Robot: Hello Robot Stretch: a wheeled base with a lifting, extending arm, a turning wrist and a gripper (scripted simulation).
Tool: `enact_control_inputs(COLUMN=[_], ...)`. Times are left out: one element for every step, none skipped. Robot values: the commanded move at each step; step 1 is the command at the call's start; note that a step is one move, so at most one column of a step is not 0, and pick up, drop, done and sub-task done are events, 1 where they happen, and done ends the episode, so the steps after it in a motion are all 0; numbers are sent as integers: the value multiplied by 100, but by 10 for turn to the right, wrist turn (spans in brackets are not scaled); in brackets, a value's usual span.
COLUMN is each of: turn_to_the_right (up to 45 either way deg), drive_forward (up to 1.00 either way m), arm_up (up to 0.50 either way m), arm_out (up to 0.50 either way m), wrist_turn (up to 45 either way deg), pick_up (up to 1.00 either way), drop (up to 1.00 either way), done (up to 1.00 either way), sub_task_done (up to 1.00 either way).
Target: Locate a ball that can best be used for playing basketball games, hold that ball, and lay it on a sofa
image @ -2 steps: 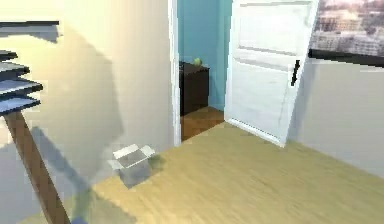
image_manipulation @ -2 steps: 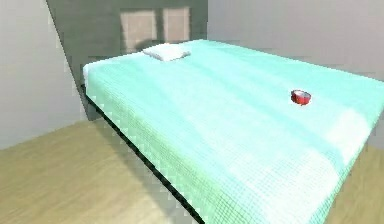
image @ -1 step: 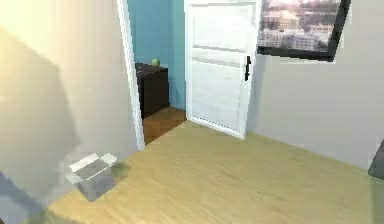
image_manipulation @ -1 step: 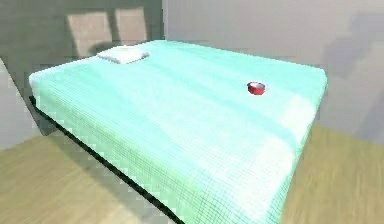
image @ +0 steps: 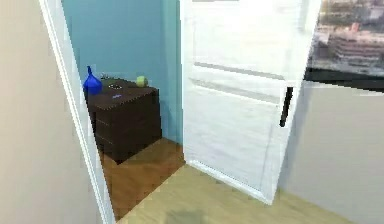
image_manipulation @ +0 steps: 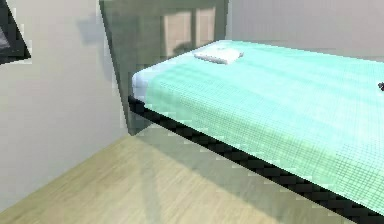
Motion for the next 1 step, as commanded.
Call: enact_control_inputs(turn_to_the_right=[30], drive_forward=[0], arm_up=[0], arm_out=[0], wrist_turn=[0], pick_up=[0], drop=[0], done=[0], sub_task_done=[0])
